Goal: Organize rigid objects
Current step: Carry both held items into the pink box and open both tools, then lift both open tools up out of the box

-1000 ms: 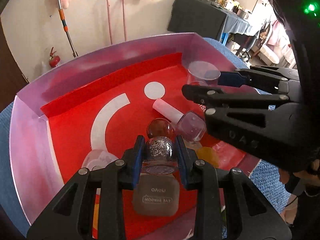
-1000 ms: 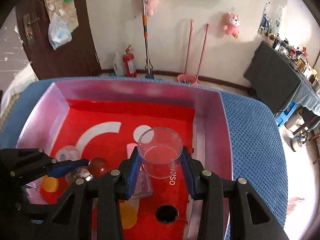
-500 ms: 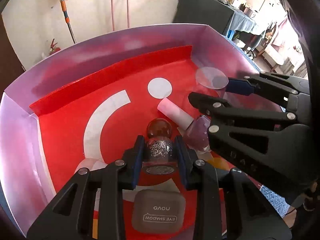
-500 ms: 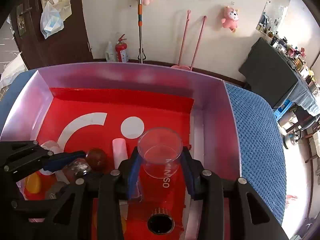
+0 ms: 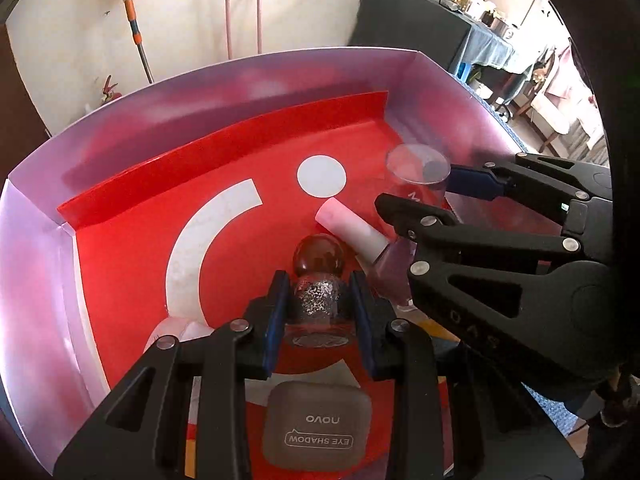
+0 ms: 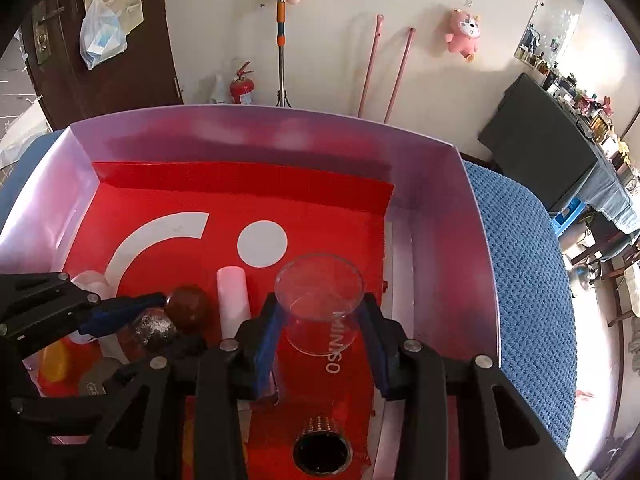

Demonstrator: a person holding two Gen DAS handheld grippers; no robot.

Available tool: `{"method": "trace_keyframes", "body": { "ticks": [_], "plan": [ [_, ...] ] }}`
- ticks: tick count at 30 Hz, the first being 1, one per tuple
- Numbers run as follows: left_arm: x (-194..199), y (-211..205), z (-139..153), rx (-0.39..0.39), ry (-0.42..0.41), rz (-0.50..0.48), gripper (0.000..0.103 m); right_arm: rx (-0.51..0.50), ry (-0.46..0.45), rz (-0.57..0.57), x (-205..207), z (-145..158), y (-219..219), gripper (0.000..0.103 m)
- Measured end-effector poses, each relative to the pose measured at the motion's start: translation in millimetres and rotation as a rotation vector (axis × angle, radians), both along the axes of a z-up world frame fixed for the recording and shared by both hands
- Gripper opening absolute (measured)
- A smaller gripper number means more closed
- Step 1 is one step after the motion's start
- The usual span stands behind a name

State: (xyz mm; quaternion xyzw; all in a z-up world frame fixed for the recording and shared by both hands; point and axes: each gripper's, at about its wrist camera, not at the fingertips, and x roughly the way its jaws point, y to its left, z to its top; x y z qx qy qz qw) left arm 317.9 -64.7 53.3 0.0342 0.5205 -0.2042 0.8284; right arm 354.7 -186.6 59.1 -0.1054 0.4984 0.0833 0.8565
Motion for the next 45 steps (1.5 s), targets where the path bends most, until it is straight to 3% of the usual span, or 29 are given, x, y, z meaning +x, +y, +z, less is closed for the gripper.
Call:
{"method": "trace_keyframes", "body": {
  "ticks": [19,23,27,29,30,31,33,37,45],
  "plan": [
    [-2.2,0.1,10.6,0.001,-0.022,-0.015,0.03,0.008,-0.006,-0.002,-2.6,7.8,0.8,0.048],
    [-7.8,5.0,16.0,-0.006,-0.043,-0.011,0.03,-0.012,-0.036,-0.011,-7.0,16.5,-0.9,0.06],
    [-15.1,11.5,26.0,-0.025,-0.065,0.003,0.031,0.012,-0.049,-0.013,-12.9,26.2,-5.2,0.063],
    [-21.4,14.0,33.5,-0.025,-0.09,0.017,0.05,0.018,-0.062,-0.014,-17.3,33.0,-7.4,0.063],
    [-26.0,16.0,39.7,-0.025,-0.116,0.032,0.068,0.019,-0.071,-0.015,-19.6,36.3,-8.4,0.063],
    [-32.4,19.1,46.8,-0.035,-0.153,0.044,0.072,0.021,-0.079,-0.016,-21.8,39.6,-9.2,0.065],
    [-45.8,22.5,62.2,-0.045,-0.221,0.058,0.072,0.044,-0.101,-0.018,-29.5,49.7,-10.7,0.069],
    [-66.4,31.0,85.3,-0.052,-0.277,0.095,0.072,0.091,-0.151,-0.021,-44.2,73.8,-17.2,0.071],
    [-118.6,44.6,121.1,-0.029,-0.436,0.176,0.08,0.159,-0.31,0.001,-101.7,130.2,-29.6,0.091]
  ]
}}
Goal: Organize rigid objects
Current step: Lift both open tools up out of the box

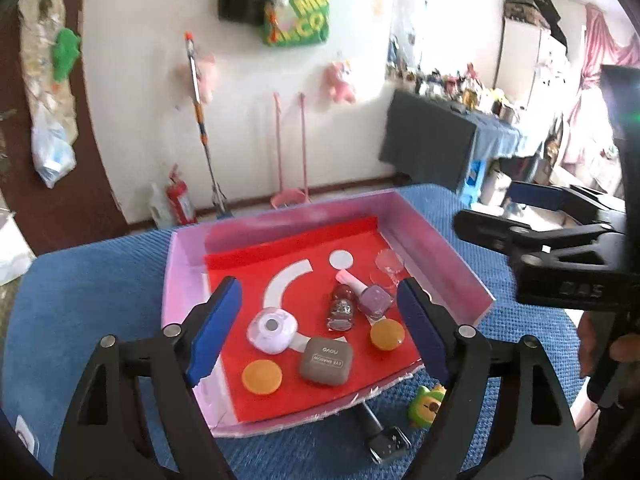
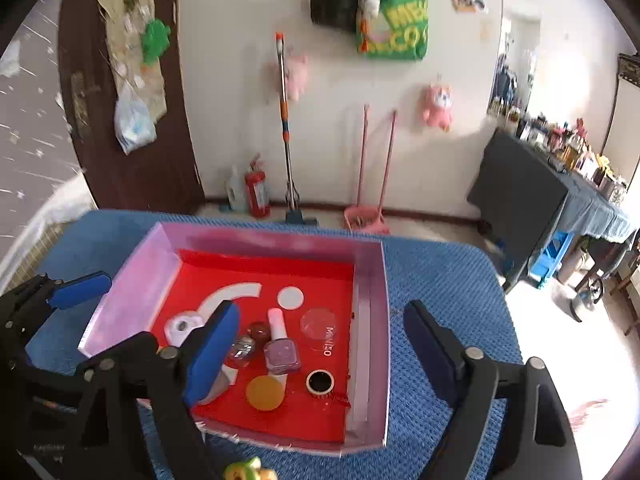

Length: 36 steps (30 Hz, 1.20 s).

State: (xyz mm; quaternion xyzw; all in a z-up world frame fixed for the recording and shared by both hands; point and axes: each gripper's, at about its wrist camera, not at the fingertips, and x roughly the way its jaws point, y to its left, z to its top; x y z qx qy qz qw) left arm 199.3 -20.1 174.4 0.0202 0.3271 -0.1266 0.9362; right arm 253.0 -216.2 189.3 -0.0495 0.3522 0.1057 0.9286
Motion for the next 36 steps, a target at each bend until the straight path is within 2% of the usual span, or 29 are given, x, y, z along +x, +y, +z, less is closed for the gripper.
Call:
{"method": "trace_keyframes", "body": {
  "ticks": [5,7,16,23,26,36],
  "plan": [
    [-41.3,9.3,14.6,-0.015,-0.103,0.074,0.084,0.031,-0.099,0.031,-49.6,22.1,-4.7,0.103],
    [-58.9,13.5,17.4,-0.02,-0.153,0.104,0.092,0.041,-0.139,0.046,-73.8,27.5,-6.5,0.103],
    [-124.4,23.6,9.5,-0.031,-0.231,0.185,0.093,0.087,-0.223,0.094,-151.7,22.7,-9.0,0.103],
    [-142.0,23.1,-17.8,-0.027,-0.18,0.188,0.093,0.101,-0.226,0.08,-181.1,-6.1,-14.8,0.103],
    [-142.6,22.4,-38.9,-0.035,-0.12,0.195,0.093,0.108,-0.211,0.073,-185.2,-23.8,-17.0,0.103],
    [-130.3,10.1,-98.8,-0.027,0.048,0.176,0.093,0.16,-0.075,0.04,-178.3,-101.0,-27.9,0.103]
  ]
}}
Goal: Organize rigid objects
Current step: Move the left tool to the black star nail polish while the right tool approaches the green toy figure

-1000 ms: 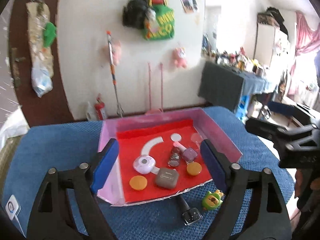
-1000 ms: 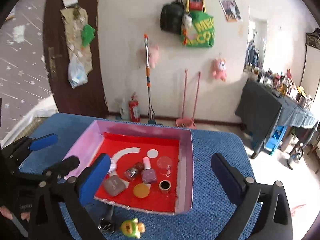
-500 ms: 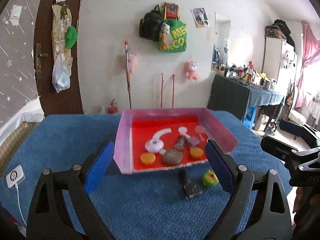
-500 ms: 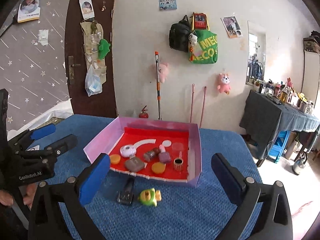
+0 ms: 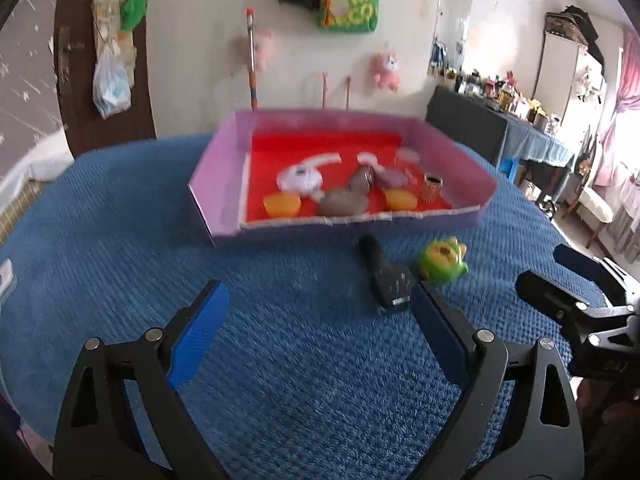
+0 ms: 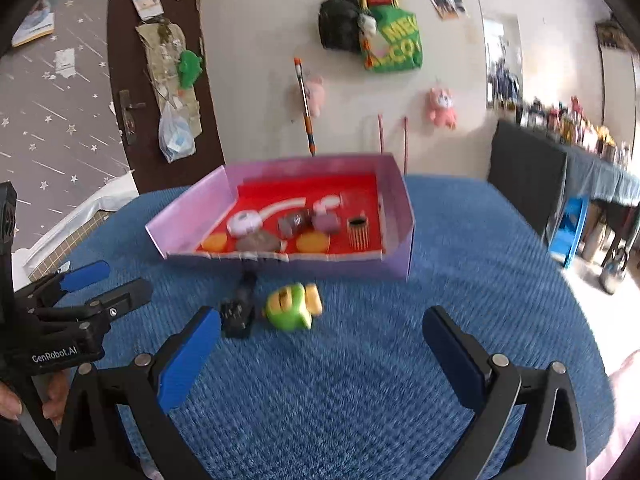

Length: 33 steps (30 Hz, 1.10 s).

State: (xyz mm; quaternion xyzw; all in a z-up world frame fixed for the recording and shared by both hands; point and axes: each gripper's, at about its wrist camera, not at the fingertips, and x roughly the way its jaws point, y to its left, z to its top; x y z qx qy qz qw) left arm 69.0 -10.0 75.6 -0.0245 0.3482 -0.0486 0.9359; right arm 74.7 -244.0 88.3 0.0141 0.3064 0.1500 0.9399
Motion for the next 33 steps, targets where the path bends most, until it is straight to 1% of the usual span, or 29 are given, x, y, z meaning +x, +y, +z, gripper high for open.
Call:
{"method": "trace_keyframes", "body": {
  "ticks": [3,6,9,15,19,21,24,28,33],
  "plan": [
    [4.0,-1.6,-10.8,0.008,0.029,0.008,0.093,-0.006,0.024,-0.006,1.2,-15.3,-0.2,0.103],
    [7.6,-3.6,-19.4,-0.001,0.066,-0.003,0.093,-0.014,0.044,-0.007,1.8,-26.3,0.1,0.103],
    [10.1,-6.6,-21.1,0.0,0.074,-0.009,0.093,-0.012,0.059,-0.006,3.3,-31.9,-1.2,0.103],
    [28.2,-21.8,-25.5,-0.025,0.124,-0.05,0.093,-0.013,0.067,-0.011,5.7,-35.5,-5.4,0.103],
    [45.1,-34.0,-32.2,-0.02,0.168,-0.071,0.093,-0.01,0.072,-0.029,9.2,-35.9,-13.9,0.103],
    [52.8,-39.2,-36.3,-0.001,0.193,-0.071,0.093,-0.006,0.079,-0.039,11.0,-36.5,-19.3,0.103],
    [61.0,-39.4,-39.8,0.012,0.202,-0.062,0.094,0.004,0.093,-0.046,14.9,-37.3,-24.6,0.103],
    [62.6,-28.8,-41.3,-0.012,0.216,-0.085,0.095,-0.001,0.1,-0.042,20.2,-38.3,-23.8,0.103],
    [51.3,-6.5,-36.2,0.046,0.181,-0.057,0.095,-0.008,0.12,-0.017,28.8,-42.4,-14.7,0.103]
  ]
}}
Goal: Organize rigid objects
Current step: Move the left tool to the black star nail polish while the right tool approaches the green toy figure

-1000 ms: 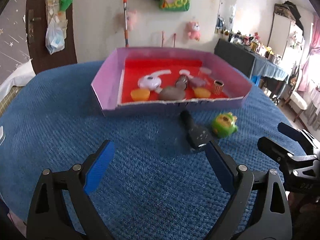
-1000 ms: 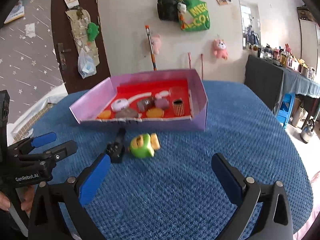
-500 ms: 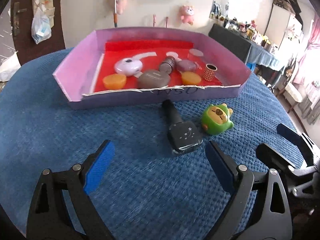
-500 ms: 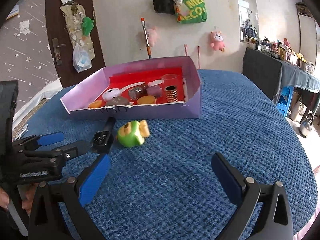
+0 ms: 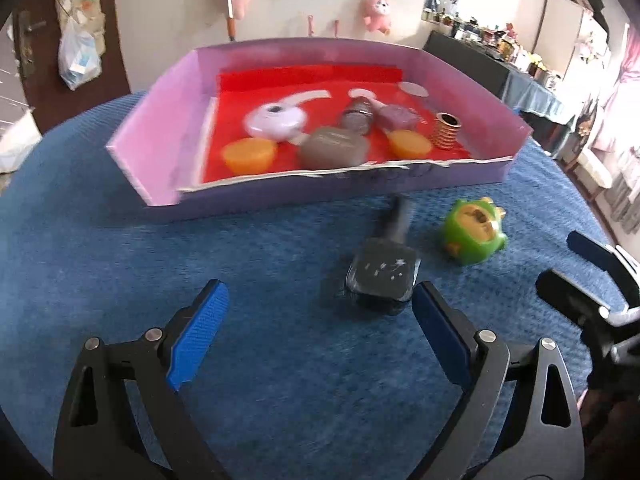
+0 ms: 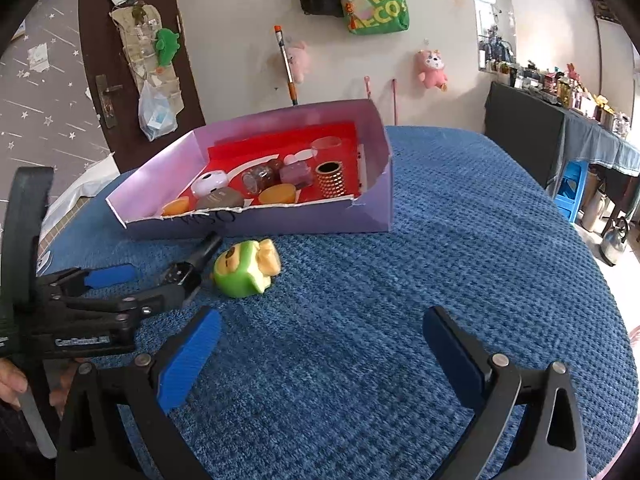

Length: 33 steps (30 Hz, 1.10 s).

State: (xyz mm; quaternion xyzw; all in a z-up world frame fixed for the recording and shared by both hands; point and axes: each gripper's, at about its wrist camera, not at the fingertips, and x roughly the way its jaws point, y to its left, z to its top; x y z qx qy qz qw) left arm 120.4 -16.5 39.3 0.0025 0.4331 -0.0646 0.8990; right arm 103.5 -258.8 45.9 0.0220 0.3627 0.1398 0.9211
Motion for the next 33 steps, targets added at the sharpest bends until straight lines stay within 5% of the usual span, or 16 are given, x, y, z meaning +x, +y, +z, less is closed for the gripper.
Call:
{"method": "trace_keyframes", "body": {
  "ticks": [20,33],
  "plan": [
    [19.6,-9.6,-0.6,0.046,0.024,-0.164,0.091,-0.071,0.087,0.147,27.5,-8.7,32.9,0.103],
    [34.1,-29.3,-3.3,0.084,0.073,-0.406,0.057,-0.089,0.137,0.216,53.3,-12.9,47.3,0.091]
  ]
}}
